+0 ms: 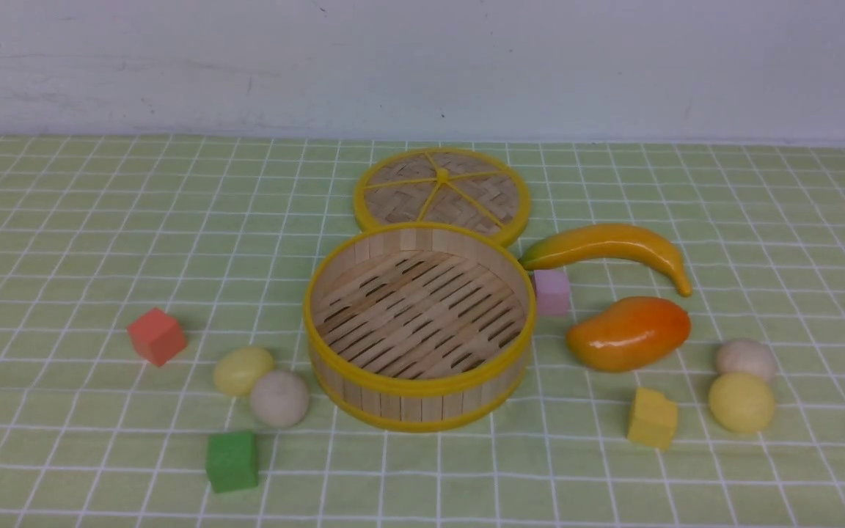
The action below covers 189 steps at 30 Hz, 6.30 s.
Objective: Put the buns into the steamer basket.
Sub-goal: Use the left arm to grab a steamed stuffed bun, then use the left arm to put the steamed stuffed bun into the steamer
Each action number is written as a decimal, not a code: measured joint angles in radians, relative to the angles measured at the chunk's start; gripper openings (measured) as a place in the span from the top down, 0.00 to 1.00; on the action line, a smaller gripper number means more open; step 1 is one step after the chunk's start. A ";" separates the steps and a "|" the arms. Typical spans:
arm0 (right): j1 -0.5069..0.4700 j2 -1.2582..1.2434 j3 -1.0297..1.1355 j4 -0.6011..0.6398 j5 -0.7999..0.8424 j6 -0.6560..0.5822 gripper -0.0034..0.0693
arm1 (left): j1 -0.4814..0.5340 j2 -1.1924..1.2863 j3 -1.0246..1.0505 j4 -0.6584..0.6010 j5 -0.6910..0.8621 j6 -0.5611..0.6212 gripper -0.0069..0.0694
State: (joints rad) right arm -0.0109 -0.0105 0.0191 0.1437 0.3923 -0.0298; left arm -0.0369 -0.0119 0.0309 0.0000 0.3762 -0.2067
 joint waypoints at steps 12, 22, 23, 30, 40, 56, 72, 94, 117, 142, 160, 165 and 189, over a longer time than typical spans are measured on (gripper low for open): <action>0.000 0.000 0.000 -0.001 0.000 0.000 0.62 | 0.000 0.000 0.000 0.000 0.000 0.000 0.60; 0.000 0.000 0.000 -0.001 0.000 0.000 0.62 | 0.000 0.000 0.000 -0.024 -0.125 0.000 0.60; 0.000 0.000 0.000 -0.001 0.000 0.000 0.62 | 0.000 0.000 0.000 -0.032 -0.178 0.000 0.60; 0.000 0.000 0.000 0.000 0.000 0.000 0.62 | 0.000 0.000 0.000 -0.198 -0.690 -0.063 0.60; 0.000 0.000 0.000 0.000 0.000 0.000 0.62 | 0.000 0.073 -0.147 -0.329 -1.035 -0.099 0.60; 0.000 0.000 0.000 0.000 0.000 0.000 0.62 | 0.000 0.824 -0.974 -0.323 -0.318 -0.103 0.60; 0.000 0.000 0.000 0.000 0.000 0.000 0.62 | 0.000 1.343 -1.018 -0.287 -0.248 -0.132 0.60; 0.000 0.000 0.000 0.000 0.000 0.000 0.62 | 0.000 1.820 -1.398 -0.415 0.434 0.149 0.60; 0.000 0.000 0.000 0.000 0.000 0.000 0.62 | 0.000 2.004 -1.428 -0.476 0.474 0.175 0.60; 0.000 0.000 0.000 0.000 0.000 0.000 0.62 | 0.000 2.006 -1.431 -0.480 0.526 0.207 0.93; 0.000 0.000 0.000 0.000 0.000 0.000 0.62 | -0.020 1.840 -1.516 -0.592 0.620 0.285 0.93; 0.000 0.000 0.000 0.000 0.000 0.000 0.62 | -0.119 1.841 -1.599 -0.612 0.602 0.306 0.93; 0.000 0.000 0.000 0.000 0.000 0.000 0.62 | -0.252 2.053 -1.768 -0.338 0.433 -0.072 0.86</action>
State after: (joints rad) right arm -0.0109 -0.0105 0.0191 0.1438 0.3923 -0.0298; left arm -0.2891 2.0409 -1.7367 -0.3384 0.8092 -0.2789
